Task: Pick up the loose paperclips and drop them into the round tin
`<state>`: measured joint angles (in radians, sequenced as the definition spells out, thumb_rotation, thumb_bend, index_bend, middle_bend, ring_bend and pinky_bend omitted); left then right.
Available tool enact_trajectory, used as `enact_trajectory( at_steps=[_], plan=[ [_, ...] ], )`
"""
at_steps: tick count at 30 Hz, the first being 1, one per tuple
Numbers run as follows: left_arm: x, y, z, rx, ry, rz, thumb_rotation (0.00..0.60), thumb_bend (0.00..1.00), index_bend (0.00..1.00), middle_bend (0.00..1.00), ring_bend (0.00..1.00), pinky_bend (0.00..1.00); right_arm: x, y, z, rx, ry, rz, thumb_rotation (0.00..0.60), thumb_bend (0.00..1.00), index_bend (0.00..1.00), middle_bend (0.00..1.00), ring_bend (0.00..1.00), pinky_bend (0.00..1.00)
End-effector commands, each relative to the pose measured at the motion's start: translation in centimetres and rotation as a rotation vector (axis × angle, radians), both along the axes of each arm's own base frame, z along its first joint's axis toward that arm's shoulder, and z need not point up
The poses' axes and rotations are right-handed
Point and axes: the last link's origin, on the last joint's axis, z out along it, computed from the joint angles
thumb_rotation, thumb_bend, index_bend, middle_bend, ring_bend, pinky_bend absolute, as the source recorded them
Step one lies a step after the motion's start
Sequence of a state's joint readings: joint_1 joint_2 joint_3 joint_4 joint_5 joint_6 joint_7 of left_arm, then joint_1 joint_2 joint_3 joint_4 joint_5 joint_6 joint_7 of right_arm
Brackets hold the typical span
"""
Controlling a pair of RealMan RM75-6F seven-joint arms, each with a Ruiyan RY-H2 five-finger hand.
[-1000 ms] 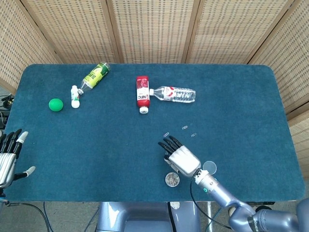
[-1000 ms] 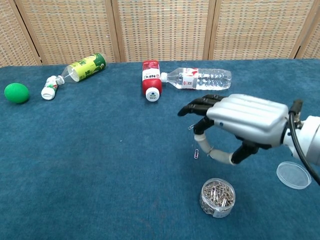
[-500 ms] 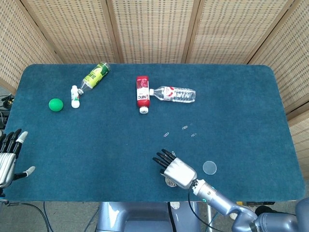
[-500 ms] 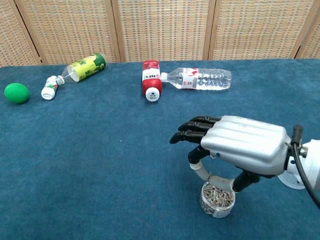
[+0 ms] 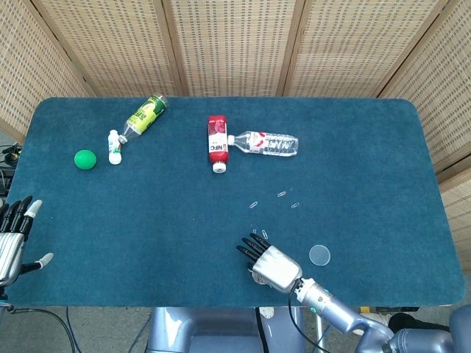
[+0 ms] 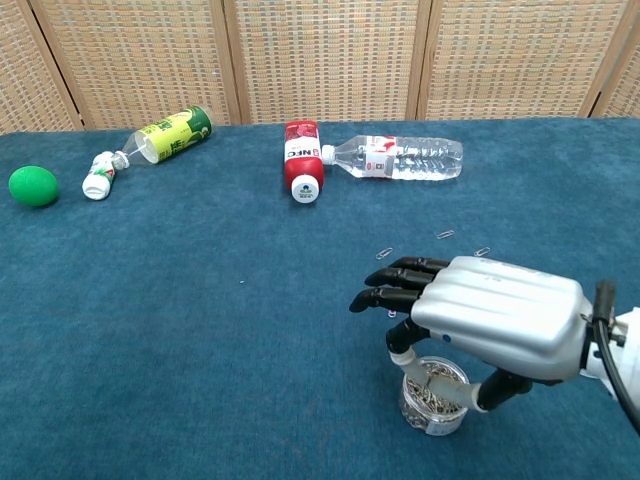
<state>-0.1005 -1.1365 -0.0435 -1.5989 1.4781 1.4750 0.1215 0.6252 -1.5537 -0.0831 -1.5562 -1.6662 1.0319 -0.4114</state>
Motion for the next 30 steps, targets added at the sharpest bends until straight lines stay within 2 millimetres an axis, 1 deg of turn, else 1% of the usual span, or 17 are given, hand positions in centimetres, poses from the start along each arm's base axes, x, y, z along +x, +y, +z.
enact_trajectory(
  at_steps=[1,4,5,7,9,11,20,22,25,27,30],
  plan=[
    [0.0,0.0,0.0,0.001,0.000,-0.001,0.600,0.00,0.00,0.00,0.00,0.00,-0.1,0.2,-0.2,0.010,-0.005,-0.012,0.600,0.42,0.66,0.10,0.00,0.06],
    [0.0,0.0,0.0,0.002,-0.001,0.000,0.600,0.00,0.00,0.00,0.00,0.00,-0.2,0.3,-0.4,0.013,-0.013,-0.016,0.600,0.42,0.66,0.10,0.00,0.06],
    [0.0,0.0,0.1,0.002,-0.001,0.000,0.600,0.00,0.00,0.00,0.00,0.00,-0.1,0.3,-0.4,0.013,-0.016,-0.015,0.600,0.41,0.65,0.10,0.00,0.06],
    [0.0,0.0,0.1,0.002,-0.003,0.002,0.600,0.00,0.00,0.00,0.00,0.00,-0.2,0.3,-0.5,0.009,-0.011,-0.014,0.600,0.35,0.58,0.10,0.00,0.06],
    [0.0,0.0,0.1,0.002,-0.003,0.002,0.600,0.00,0.00,0.00,0.00,0.00,-0.3,0.2,-0.5,0.004,-0.005,-0.016,0.600,0.27,0.48,0.10,0.00,0.06],
    [0.0,0.0,0.1,0.003,-0.004,0.002,0.600,0.00,0.00,0.00,0.00,0.00,-0.3,0.1,-0.4,-0.004,0.000,-0.015,0.600,0.24,0.45,0.11,0.00,0.06],
    [-0.1,0.1,0.1,0.002,-0.002,0.003,0.600,0.00,0.00,0.00,0.00,0.00,0.0,-0.2,0.2,-0.028,-0.017,-0.017,0.600,0.24,0.44,0.11,0.00,0.06],
    [-0.1,0.1,0.1,0.003,-0.002,0.004,0.600,0.00,0.00,0.00,0.00,0.00,0.6,-0.7,0.9,-0.049,-0.053,-0.020,0.600,0.24,0.44,0.11,0.00,0.06],
    [-0.1,0.1,0.1,0.002,-0.002,0.005,0.600,0.00,0.00,0.00,0.00,0.00,1.4,-2.0,1.8,-0.090,-0.095,-0.040,0.600,0.24,0.44,0.11,0.00,0.06],
    [-0.1,0.1,0.1,0.002,-0.003,0.004,0.600,0.00,0.00,0.00,0.00,0.00,1.6,-3.4,2.5,-0.130,-0.111,-0.070,0.600,0.24,0.44,0.11,0.00,0.06],
    [-0.1,0.1,0.2,0.003,-0.004,0.004,0.600,0.00,0.00,0.00,0.00,0.00,1.6,-5.0,2.8,-0.164,-0.104,-0.112,0.600,0.24,0.44,0.11,0.00,0.06]
  ],
)
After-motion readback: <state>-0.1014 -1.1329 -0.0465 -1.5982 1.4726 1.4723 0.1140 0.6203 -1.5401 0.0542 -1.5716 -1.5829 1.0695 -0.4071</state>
